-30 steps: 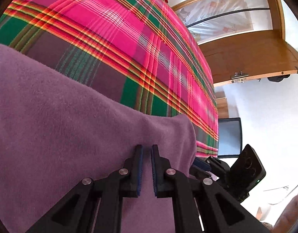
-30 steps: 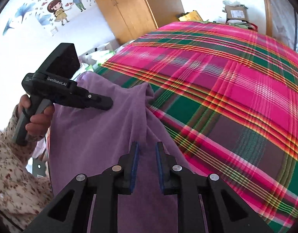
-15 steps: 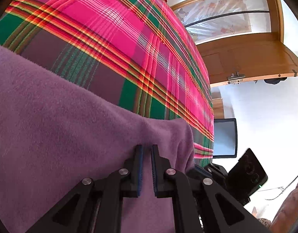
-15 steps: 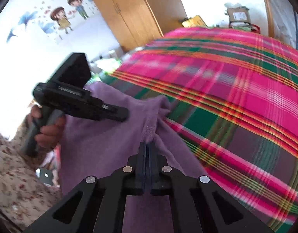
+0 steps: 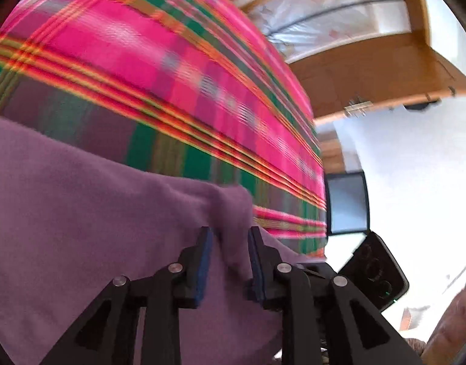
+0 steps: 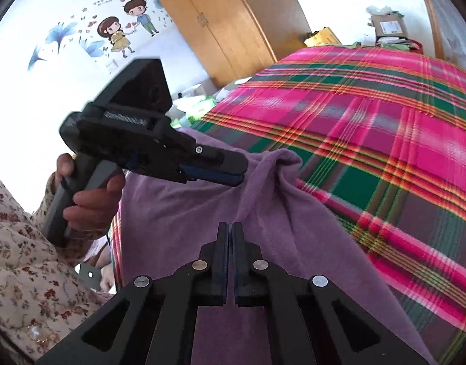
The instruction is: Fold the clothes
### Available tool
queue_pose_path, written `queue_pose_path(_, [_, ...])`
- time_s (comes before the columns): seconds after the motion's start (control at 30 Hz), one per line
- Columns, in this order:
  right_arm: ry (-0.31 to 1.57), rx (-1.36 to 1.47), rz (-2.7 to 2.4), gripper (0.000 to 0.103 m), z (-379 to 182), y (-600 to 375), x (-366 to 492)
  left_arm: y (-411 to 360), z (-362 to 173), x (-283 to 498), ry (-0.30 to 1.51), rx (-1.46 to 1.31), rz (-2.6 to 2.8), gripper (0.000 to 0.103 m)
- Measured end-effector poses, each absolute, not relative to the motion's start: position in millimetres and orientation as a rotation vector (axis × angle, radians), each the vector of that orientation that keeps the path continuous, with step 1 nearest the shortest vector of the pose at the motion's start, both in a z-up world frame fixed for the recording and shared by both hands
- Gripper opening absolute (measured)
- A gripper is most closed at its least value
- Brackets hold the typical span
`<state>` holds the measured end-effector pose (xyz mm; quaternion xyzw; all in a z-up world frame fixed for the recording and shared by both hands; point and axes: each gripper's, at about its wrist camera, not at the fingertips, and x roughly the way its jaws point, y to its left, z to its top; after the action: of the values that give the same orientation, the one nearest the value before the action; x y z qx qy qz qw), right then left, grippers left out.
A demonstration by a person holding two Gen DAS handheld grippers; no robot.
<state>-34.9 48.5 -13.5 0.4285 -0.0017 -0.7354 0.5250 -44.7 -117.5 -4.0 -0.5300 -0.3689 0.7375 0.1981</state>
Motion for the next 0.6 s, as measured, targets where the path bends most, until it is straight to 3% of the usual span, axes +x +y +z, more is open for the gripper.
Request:
queue_pose_path(0.1, [0.016, 1.029, -1.732, 0.002, -16.9, 39.2, -30.2, -111.9, 3.4, -49.4, -0.982, -1.493, 2.079, 0.031])
queue_pose_path(0.43, [0.034, 0.993, -1.906, 0.007, 1.2, 71.1, -38.4, -91.4, 6.0, -77.3, -0.807, -1.674, 2.090, 0.031])
queue_pose_path(0.6, [0.013, 1.020, -1.933, 0.027, -2.4, 71.5, -46.7, -84.2, 1.0, -81.2, -0.787, -1.719, 2.067, 0.031])
